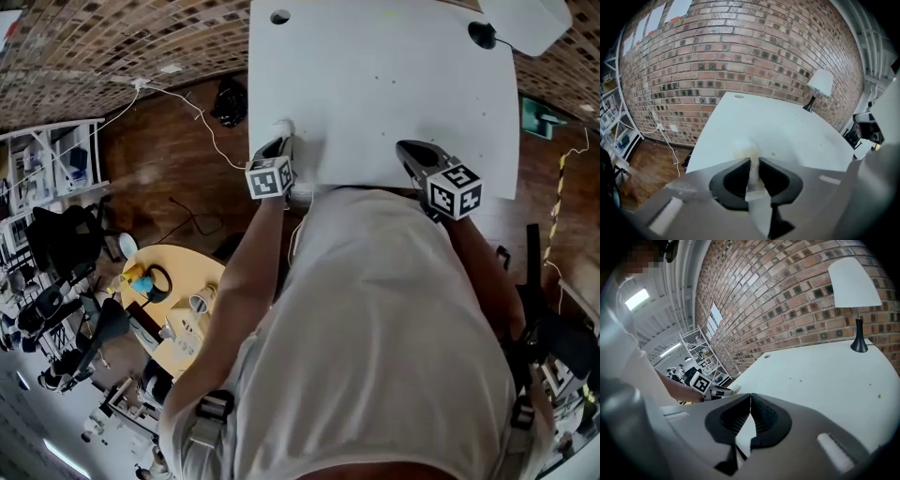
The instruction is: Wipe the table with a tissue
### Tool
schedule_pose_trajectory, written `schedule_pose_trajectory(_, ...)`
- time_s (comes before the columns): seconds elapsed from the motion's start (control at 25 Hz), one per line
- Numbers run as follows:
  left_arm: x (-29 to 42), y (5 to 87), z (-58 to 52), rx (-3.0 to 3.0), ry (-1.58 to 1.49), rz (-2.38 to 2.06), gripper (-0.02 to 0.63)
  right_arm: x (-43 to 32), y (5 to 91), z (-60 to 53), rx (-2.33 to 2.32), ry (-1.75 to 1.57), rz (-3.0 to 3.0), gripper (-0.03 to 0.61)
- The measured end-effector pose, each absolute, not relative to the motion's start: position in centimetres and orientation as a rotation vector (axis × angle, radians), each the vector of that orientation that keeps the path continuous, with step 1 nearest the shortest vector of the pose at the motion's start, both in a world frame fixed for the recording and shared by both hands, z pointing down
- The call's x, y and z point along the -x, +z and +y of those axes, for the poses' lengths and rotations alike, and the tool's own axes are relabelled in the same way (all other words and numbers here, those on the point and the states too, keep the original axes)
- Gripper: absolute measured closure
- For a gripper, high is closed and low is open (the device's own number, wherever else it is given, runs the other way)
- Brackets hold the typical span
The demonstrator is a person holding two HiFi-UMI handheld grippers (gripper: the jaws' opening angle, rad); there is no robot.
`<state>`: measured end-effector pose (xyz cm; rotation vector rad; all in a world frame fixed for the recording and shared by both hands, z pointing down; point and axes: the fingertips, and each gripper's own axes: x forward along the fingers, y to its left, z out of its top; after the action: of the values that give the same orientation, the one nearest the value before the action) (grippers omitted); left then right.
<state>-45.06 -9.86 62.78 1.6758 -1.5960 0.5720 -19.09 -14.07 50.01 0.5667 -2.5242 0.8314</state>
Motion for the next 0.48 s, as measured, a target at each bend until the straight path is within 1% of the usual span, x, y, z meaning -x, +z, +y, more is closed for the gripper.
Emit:
schedule_pose_trajectory(0.24,44.5,64.0,-10.0,-1.706,0.769,-1.585,0.548,18.9,50.3,-14.3,-0.611,0.853,-2.513,0.571)
schedule_pose_trajectory(0.48,42.4,64.0,-10.9,-1.739,0.772,-1.566,0.548,18.1,50.4,-13.9,-0.656,0.871,-2.510,0.569)
